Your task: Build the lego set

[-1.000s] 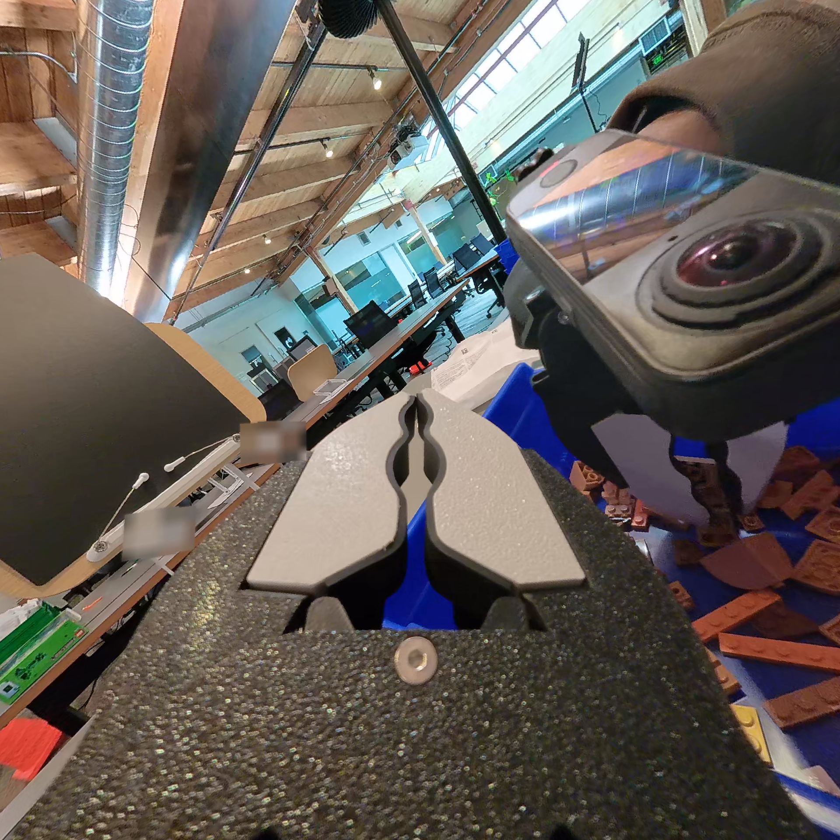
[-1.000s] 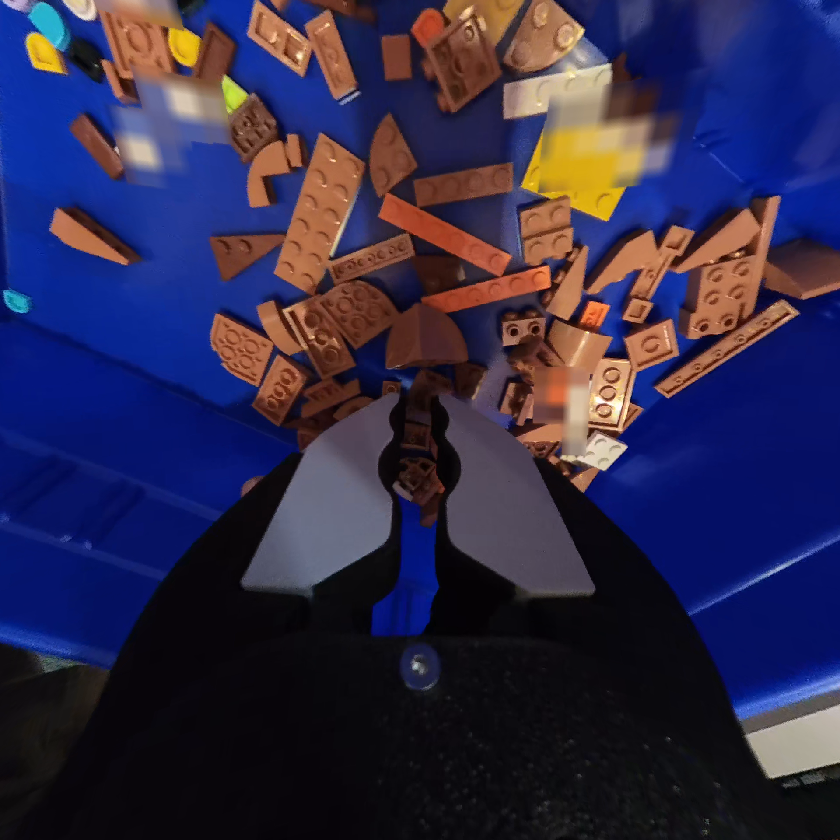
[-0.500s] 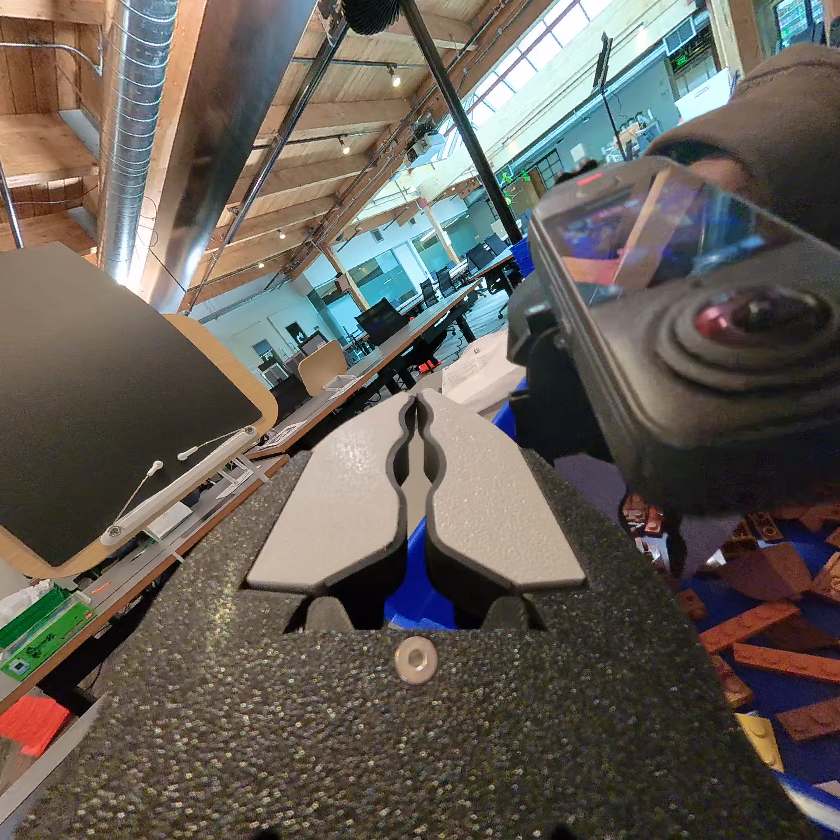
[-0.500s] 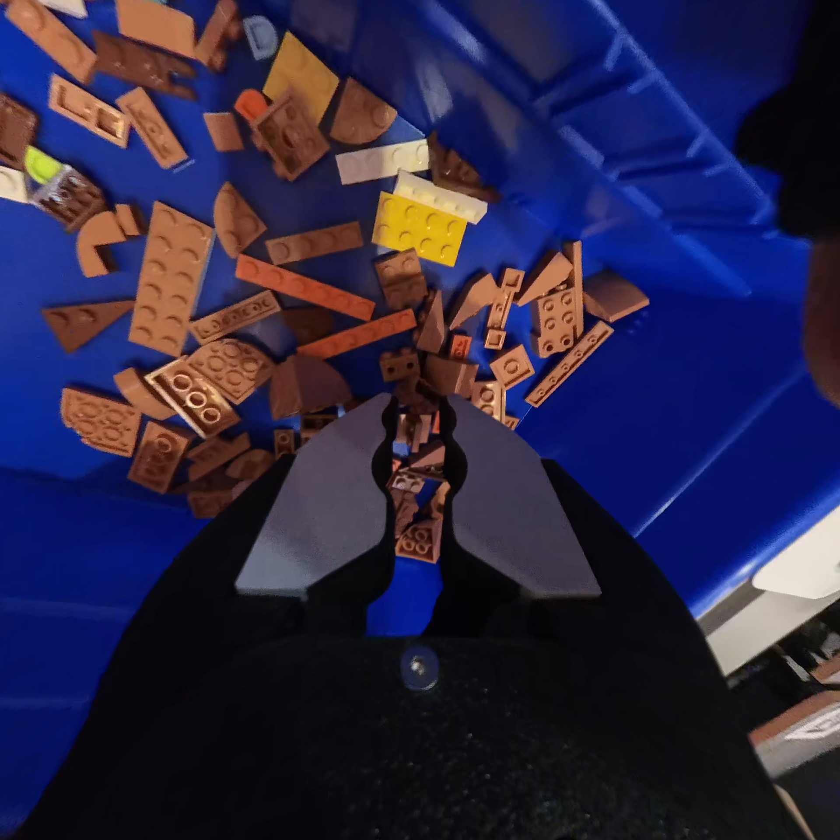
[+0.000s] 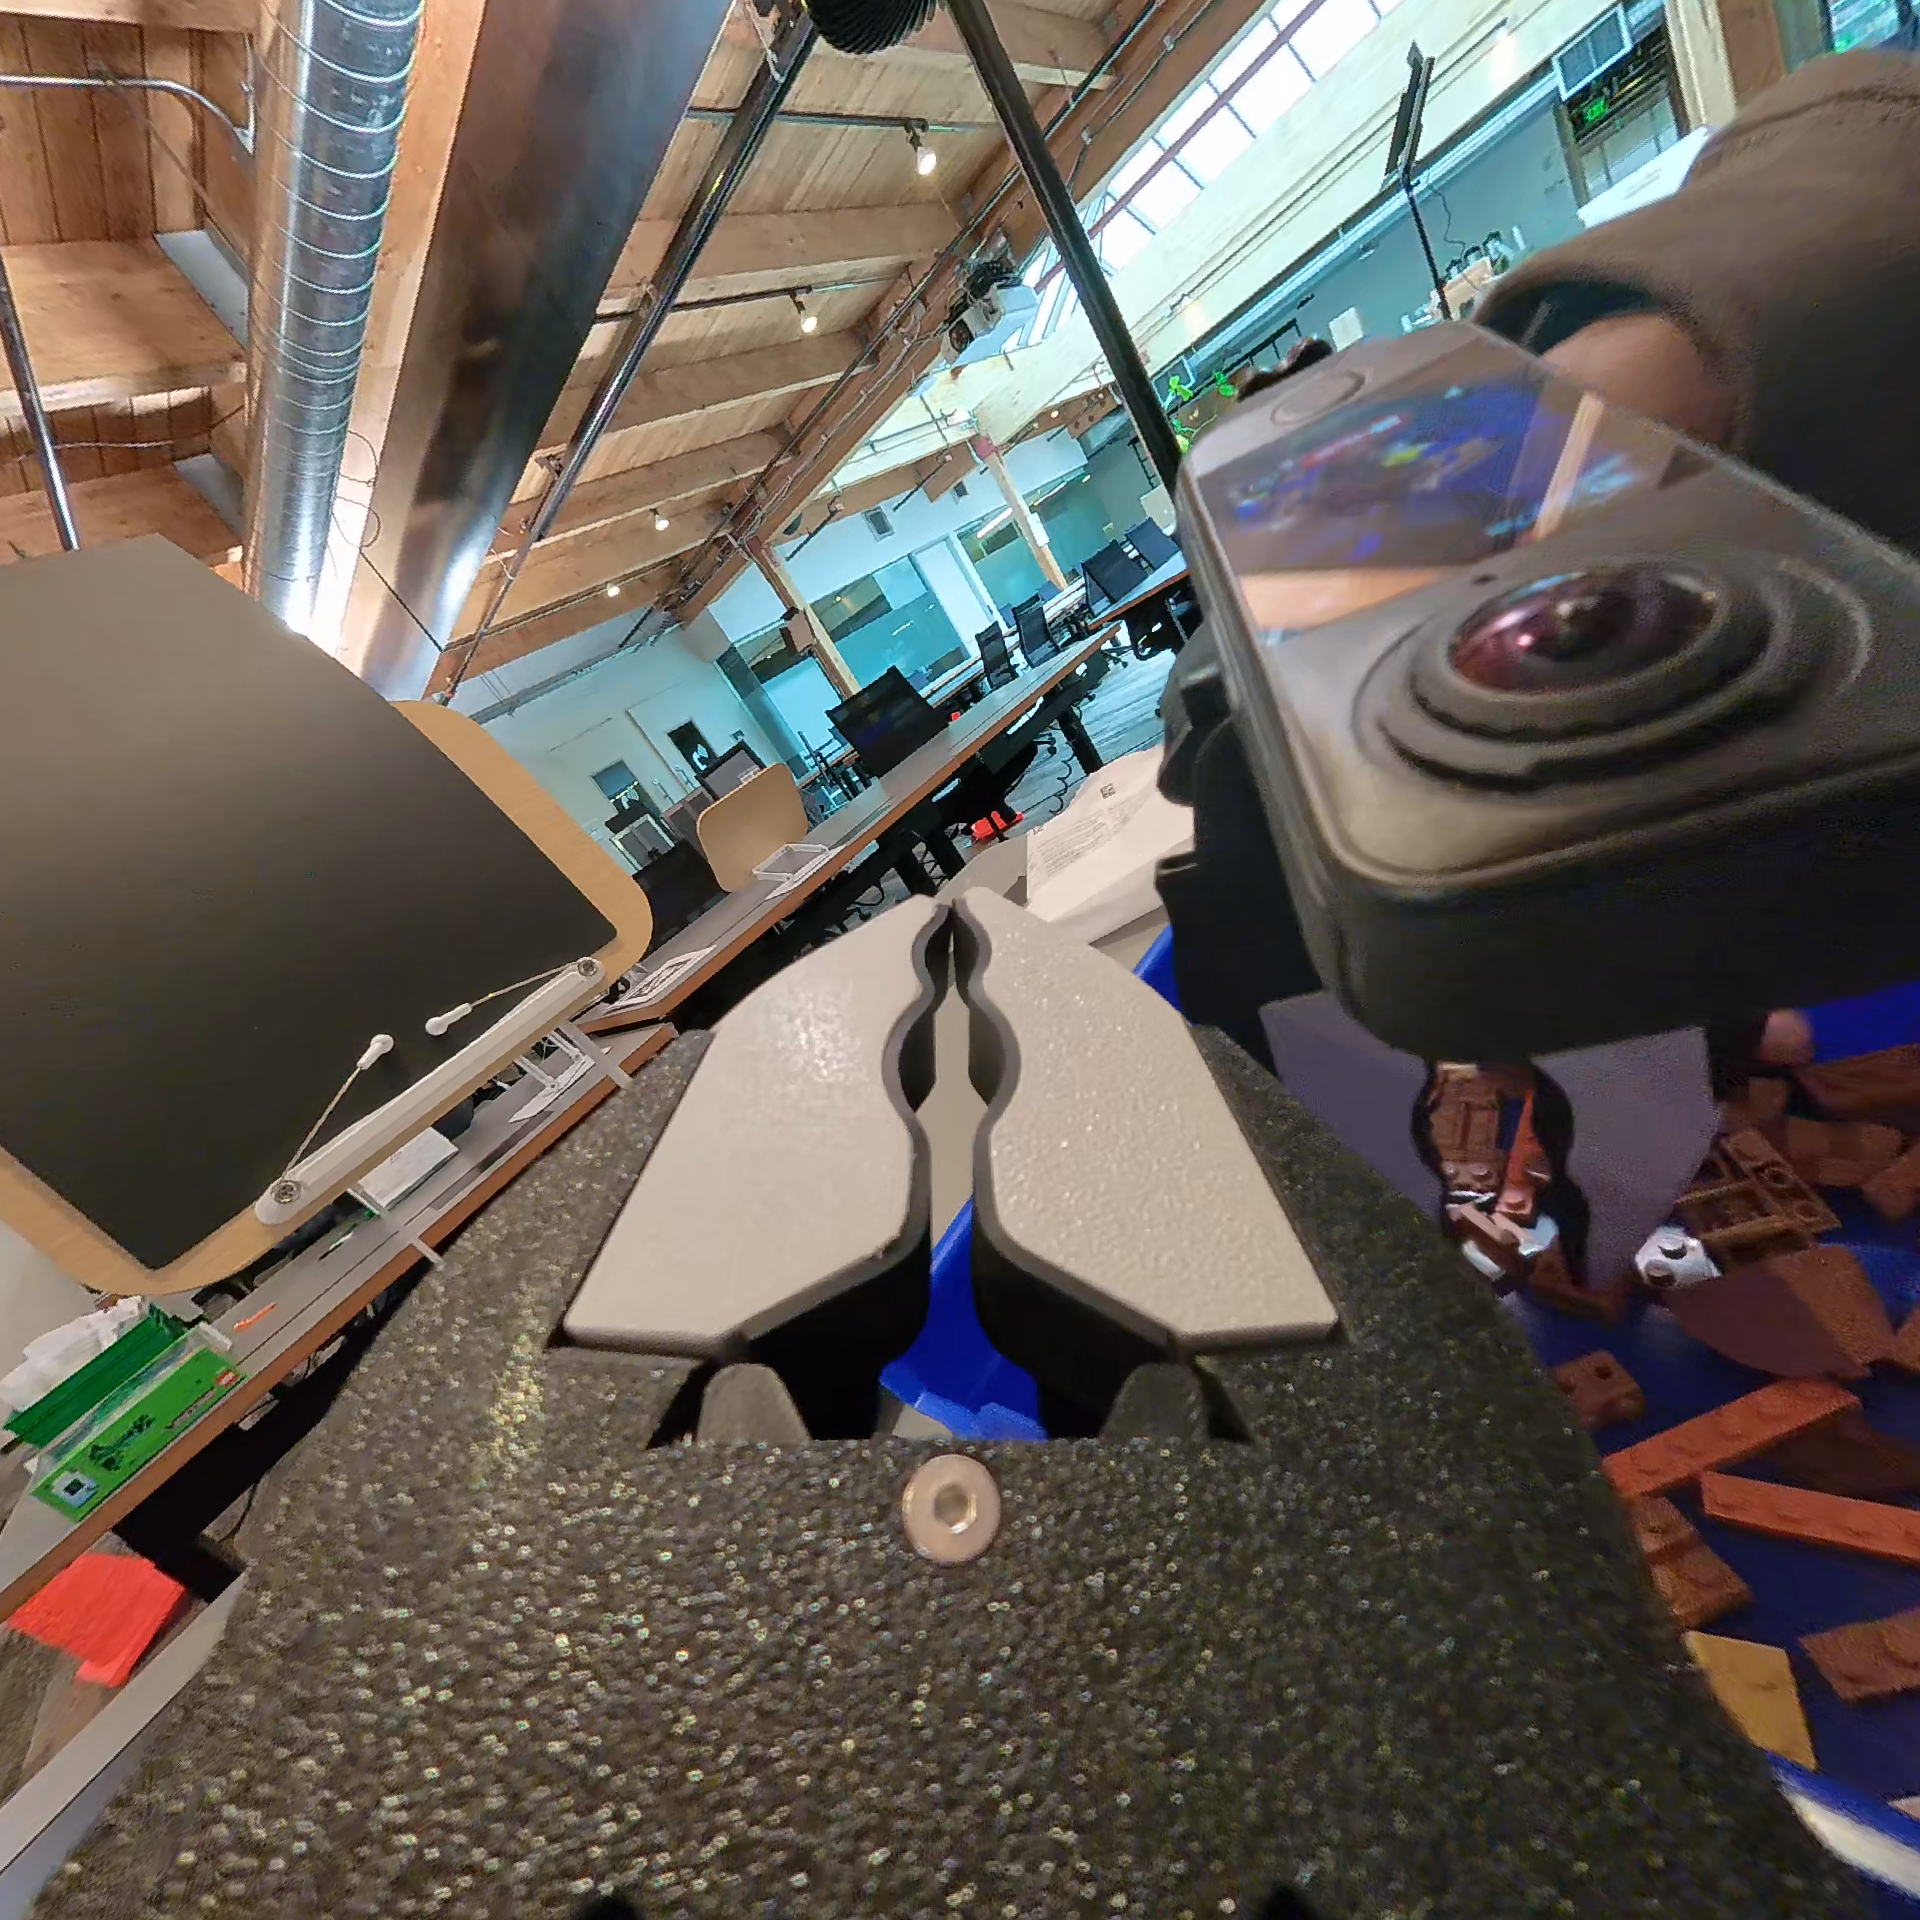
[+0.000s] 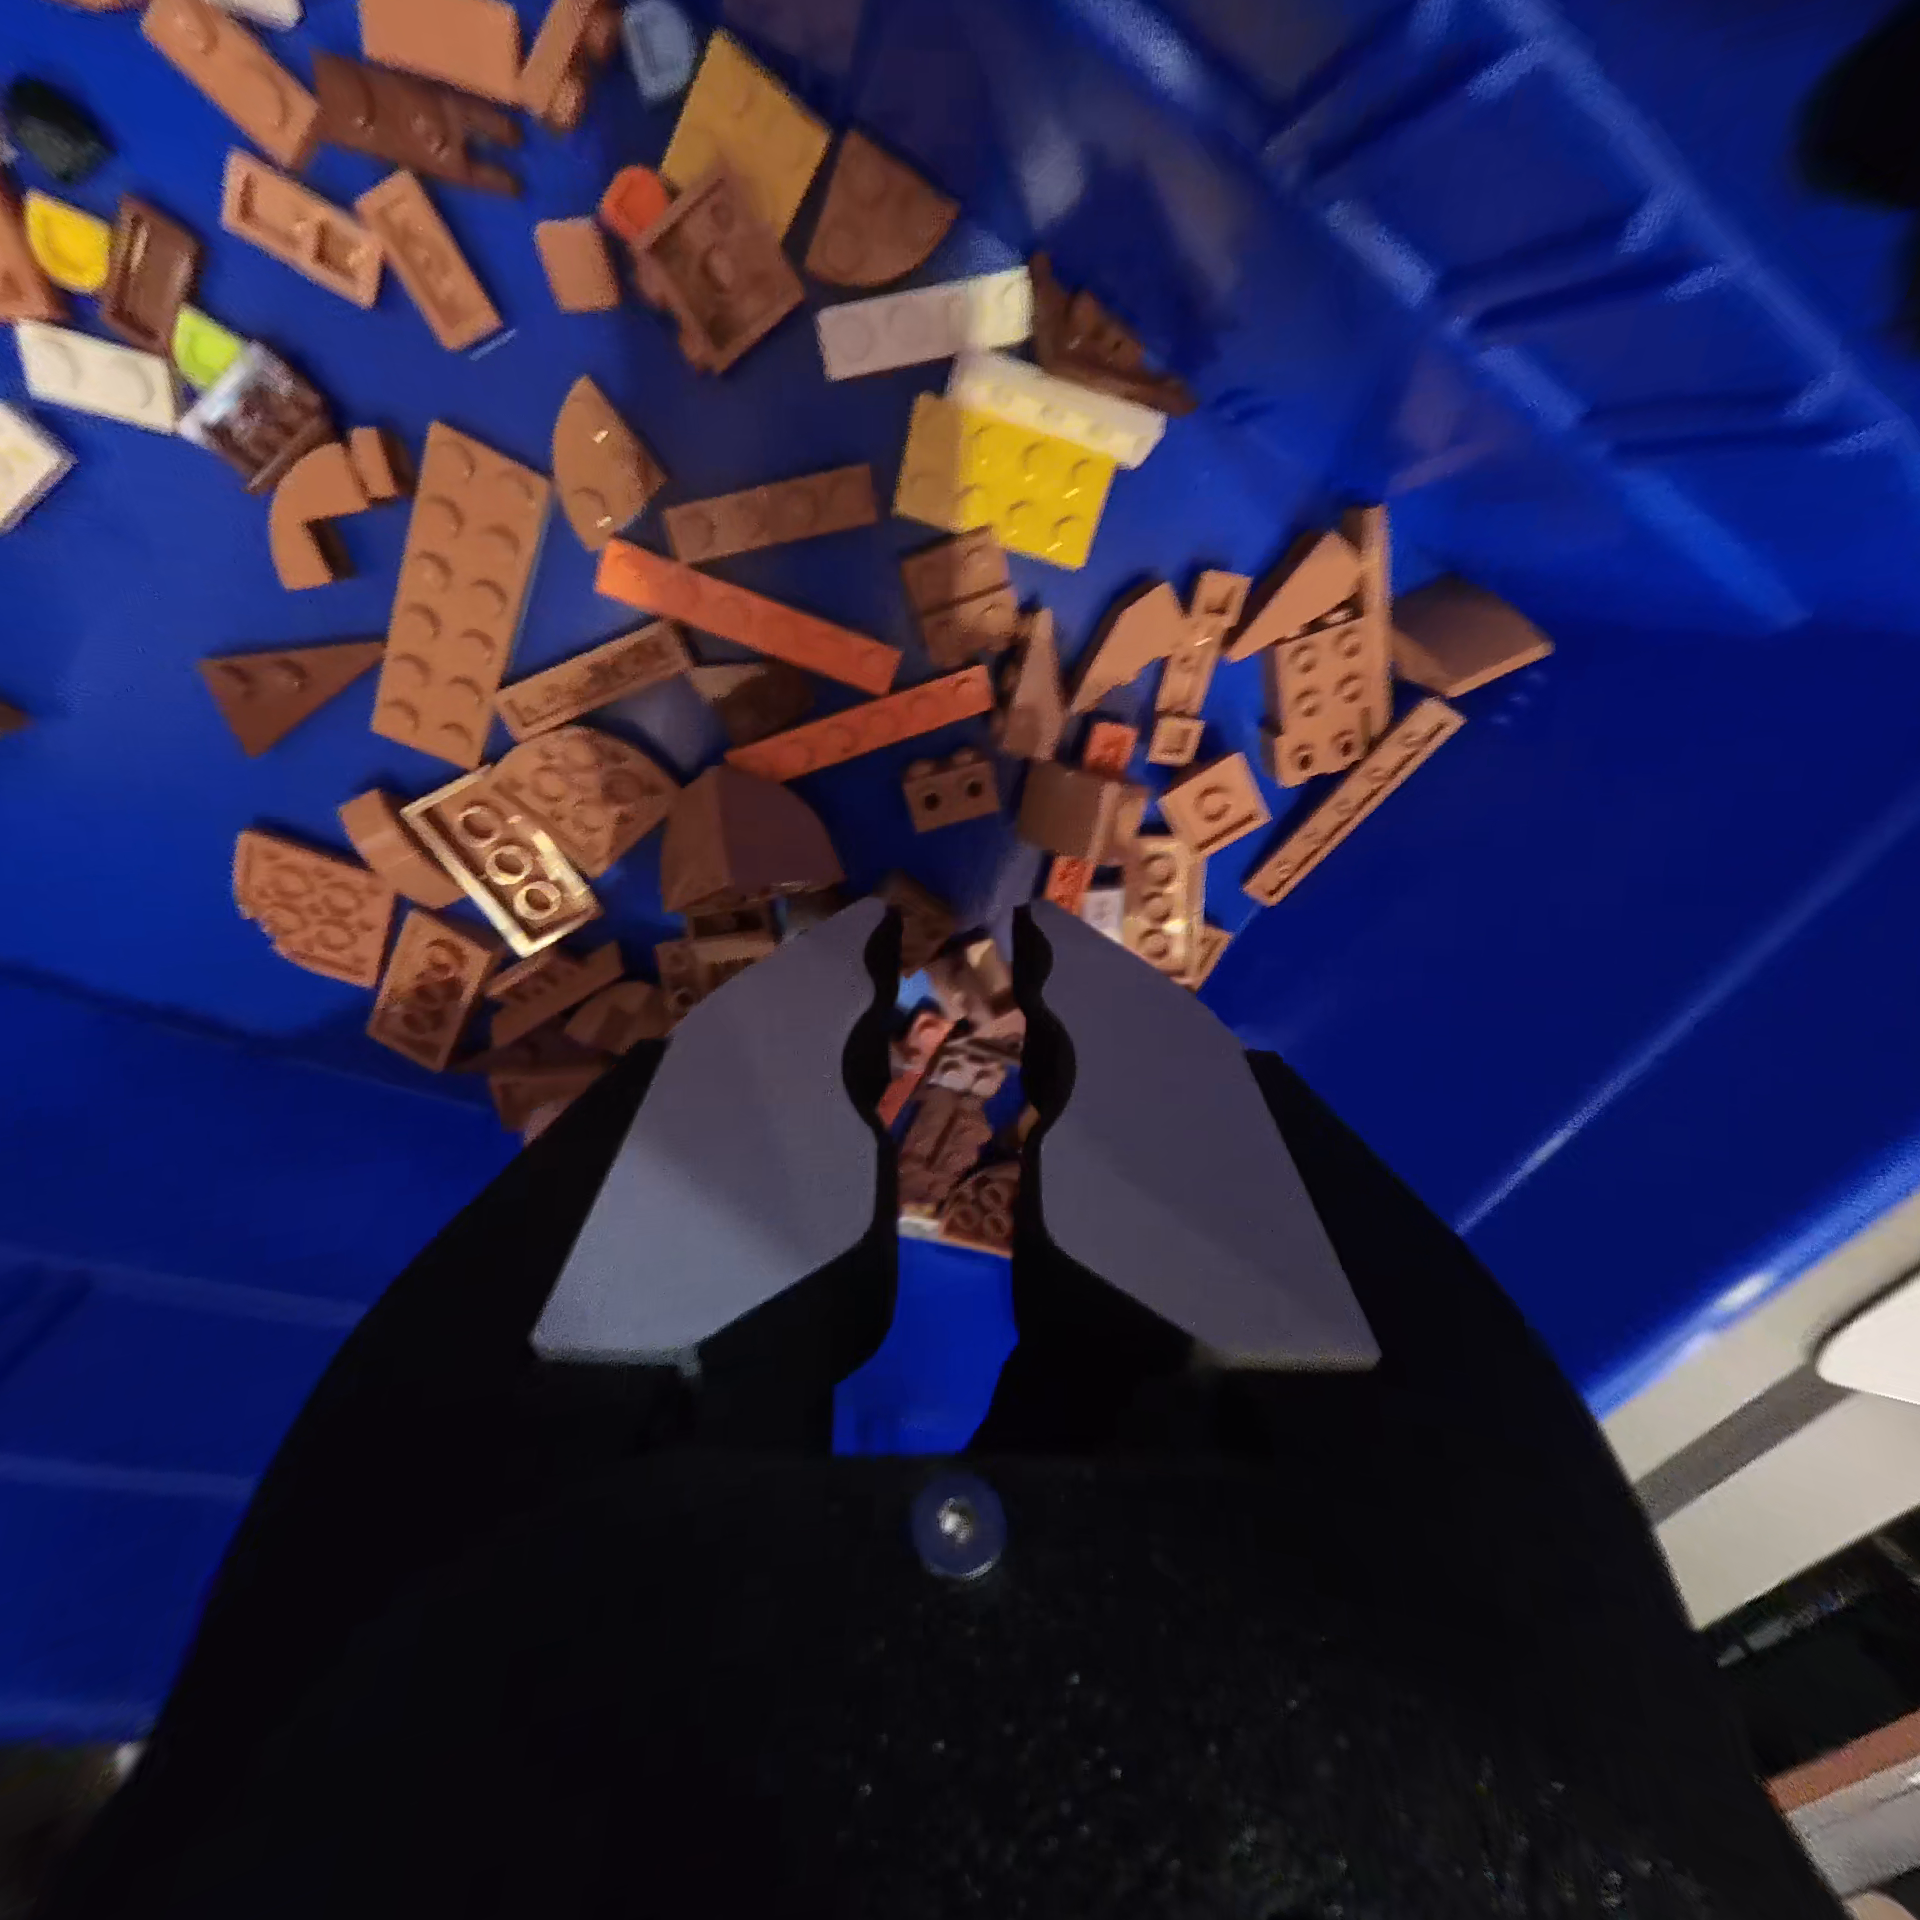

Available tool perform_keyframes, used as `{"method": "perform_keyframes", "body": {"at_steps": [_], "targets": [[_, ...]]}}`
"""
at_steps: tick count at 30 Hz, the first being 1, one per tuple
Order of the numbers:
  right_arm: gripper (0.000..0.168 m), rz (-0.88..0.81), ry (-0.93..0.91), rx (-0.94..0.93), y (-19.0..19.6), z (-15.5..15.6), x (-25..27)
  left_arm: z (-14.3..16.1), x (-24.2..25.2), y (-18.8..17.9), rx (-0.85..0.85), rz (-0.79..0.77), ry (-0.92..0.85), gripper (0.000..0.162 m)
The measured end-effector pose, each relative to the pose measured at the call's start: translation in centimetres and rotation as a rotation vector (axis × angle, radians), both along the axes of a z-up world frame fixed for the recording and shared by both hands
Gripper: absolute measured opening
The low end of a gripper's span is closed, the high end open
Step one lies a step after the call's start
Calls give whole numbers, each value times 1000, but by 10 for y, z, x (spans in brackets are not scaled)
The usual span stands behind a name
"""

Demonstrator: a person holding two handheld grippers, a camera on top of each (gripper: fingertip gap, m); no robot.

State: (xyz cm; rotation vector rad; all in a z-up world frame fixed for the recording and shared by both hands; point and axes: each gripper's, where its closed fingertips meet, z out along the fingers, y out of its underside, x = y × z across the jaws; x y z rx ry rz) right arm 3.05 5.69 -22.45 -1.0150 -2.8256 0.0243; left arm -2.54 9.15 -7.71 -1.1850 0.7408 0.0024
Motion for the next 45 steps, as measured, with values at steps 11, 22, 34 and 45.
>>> {"method": "perform_keyframes", "body": {"at_steps": [11,22,34,45], "targets": [[23,-1,49,26,7,-4,-26,-1,-7,5,-11,39,-4,0],[5,-32,22,-7,9,8,-14,3,-15,7,-18,56,-47,0],[18,-57,143,48,20,6,-44,7,-24,9,-7,92,-81,0],[18,-73,118,45,22,1,-46,7,-39,14,-20,158,-102,0]]}}
